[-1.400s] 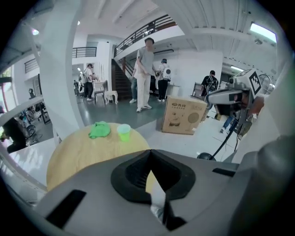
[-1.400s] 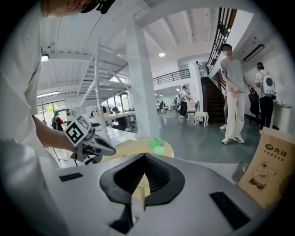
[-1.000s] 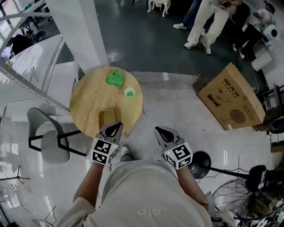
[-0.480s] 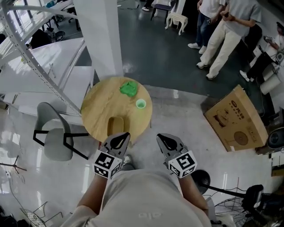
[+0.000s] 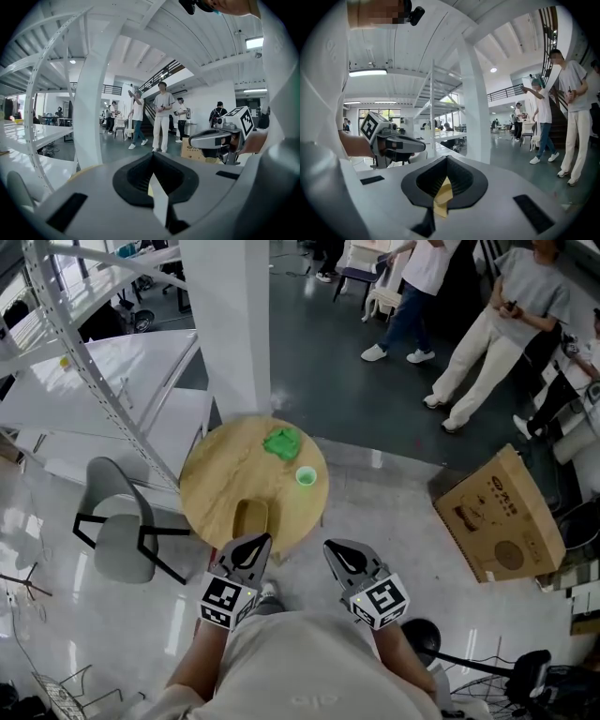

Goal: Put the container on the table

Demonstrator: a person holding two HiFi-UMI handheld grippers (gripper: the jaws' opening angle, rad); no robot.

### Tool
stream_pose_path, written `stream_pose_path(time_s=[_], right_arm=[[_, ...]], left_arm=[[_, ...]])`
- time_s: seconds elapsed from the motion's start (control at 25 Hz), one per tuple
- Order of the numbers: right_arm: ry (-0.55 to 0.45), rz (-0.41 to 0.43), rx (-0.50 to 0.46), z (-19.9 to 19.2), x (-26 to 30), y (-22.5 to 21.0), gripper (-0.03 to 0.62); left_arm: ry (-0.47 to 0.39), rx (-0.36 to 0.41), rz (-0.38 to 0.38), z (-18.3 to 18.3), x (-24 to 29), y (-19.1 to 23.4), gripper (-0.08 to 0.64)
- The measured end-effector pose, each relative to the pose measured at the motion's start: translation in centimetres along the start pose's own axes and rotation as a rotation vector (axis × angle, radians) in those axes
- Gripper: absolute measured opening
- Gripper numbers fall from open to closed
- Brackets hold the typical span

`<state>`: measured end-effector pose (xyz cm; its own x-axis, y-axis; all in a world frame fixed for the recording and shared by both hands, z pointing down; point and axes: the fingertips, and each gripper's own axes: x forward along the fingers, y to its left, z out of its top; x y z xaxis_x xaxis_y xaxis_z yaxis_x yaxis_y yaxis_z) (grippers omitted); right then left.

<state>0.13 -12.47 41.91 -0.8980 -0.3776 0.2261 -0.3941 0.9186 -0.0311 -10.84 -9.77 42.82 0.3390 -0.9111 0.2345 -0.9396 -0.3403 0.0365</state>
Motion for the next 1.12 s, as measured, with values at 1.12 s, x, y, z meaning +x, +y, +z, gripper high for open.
stream_pose_path(time_s=[1.12], right_arm=[[0.051,-0.065,0.008,-2.1,-1.5,-1.0,0.026]], left_arm=[[0.014,0.011,-0.036,-0.6,1.4,-0.8,0.017]])
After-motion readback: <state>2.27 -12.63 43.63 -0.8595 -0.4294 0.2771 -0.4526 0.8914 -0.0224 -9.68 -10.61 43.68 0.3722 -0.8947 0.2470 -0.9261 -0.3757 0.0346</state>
